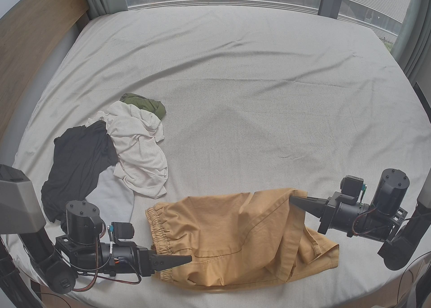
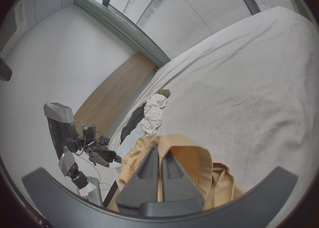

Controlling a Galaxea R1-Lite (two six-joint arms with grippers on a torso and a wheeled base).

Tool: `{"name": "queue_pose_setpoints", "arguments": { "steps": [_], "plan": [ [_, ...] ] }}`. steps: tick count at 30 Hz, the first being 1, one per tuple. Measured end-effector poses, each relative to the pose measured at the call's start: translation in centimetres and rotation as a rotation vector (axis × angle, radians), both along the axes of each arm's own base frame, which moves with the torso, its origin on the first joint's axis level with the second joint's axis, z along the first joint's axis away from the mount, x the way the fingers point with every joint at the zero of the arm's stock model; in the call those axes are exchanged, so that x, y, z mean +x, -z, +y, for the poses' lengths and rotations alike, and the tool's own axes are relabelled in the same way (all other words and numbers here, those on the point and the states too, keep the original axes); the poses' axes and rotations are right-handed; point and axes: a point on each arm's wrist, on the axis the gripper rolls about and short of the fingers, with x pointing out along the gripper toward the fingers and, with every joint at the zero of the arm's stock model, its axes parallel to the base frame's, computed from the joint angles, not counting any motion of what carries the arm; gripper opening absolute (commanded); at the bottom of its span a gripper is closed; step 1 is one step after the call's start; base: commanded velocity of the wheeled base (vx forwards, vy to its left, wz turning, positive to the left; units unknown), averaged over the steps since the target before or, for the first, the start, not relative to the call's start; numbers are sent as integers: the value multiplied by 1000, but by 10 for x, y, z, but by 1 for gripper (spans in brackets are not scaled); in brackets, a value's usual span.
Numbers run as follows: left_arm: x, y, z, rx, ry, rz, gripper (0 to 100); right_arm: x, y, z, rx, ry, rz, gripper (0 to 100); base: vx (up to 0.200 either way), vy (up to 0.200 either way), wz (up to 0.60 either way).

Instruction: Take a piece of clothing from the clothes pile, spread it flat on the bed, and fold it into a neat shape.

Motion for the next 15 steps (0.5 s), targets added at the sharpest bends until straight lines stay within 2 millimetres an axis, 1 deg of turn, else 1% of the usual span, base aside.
{"name": "queue_pose_setpoints", "arguments": {
  "steps": [4,10,15],
  "plan": [
    [-3,-2,-5,-38,5,-1,100,0,0,0,-1,0,2,0,0,0,0],
    [-5,1,-10,-49,27,-12,100,0,1,0,-1,1,1,0,0,0,0],
    [-3,15,-17,-37,38,-10,100,0,1,0,-1,0,2,0,0,0,0]
  ]
}}
